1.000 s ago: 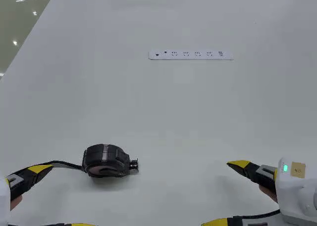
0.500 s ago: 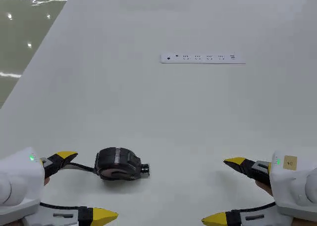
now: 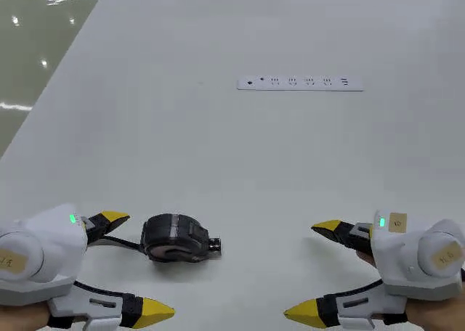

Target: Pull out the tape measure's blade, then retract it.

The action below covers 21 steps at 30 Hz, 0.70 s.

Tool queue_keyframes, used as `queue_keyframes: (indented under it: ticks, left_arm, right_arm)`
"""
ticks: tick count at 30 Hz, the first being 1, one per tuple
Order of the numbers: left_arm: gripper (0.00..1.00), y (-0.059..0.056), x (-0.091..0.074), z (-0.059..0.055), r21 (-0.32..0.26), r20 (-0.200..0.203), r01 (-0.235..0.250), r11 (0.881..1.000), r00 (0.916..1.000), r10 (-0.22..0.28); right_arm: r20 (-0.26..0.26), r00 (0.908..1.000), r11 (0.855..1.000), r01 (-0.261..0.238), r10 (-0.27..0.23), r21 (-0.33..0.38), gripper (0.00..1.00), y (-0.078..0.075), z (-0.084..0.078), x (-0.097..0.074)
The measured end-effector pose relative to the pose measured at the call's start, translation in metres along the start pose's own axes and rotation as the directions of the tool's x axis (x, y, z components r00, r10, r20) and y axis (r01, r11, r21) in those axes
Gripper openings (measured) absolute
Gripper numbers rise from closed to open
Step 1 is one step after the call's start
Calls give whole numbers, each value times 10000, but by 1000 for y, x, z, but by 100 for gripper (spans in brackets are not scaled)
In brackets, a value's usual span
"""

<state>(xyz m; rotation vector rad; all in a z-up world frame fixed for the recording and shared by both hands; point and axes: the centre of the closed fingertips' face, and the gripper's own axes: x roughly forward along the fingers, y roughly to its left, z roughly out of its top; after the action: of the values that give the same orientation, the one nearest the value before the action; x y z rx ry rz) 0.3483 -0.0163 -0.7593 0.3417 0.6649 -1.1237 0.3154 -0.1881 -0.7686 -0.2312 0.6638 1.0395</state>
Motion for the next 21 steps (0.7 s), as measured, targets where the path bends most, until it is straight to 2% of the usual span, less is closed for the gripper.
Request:
queue_keyframes:
  ticks: [11, 14, 18, 21]
  left_arm:
    - [91, 4, 7, -4, 507, -352, 420, 9978, 9986, -403]
    - [86, 3, 10, 1, 635, -304, 624, 9960, 9977, -606]
    - [76, 3, 17, 0, 1124, -545, 963, 9890, 9944, -906]
    - [69, 4, 20, 2, 1219, -574, 1100, 9864, 9930, -1037]
  right_arm:
    - [-47, 9994, 9987, -344, 342, -369, 84, 1, 11, 16]
    - [-87, 9989, 9977, -460, 456, -490, 83, 2, 12, 21]
    - [-79, 9983, 9969, -586, 582, -526, 82, 2, 13, 25]
    - [-78, 9978, 9962, -663, 659, -562, 80, 3, 16, 27]
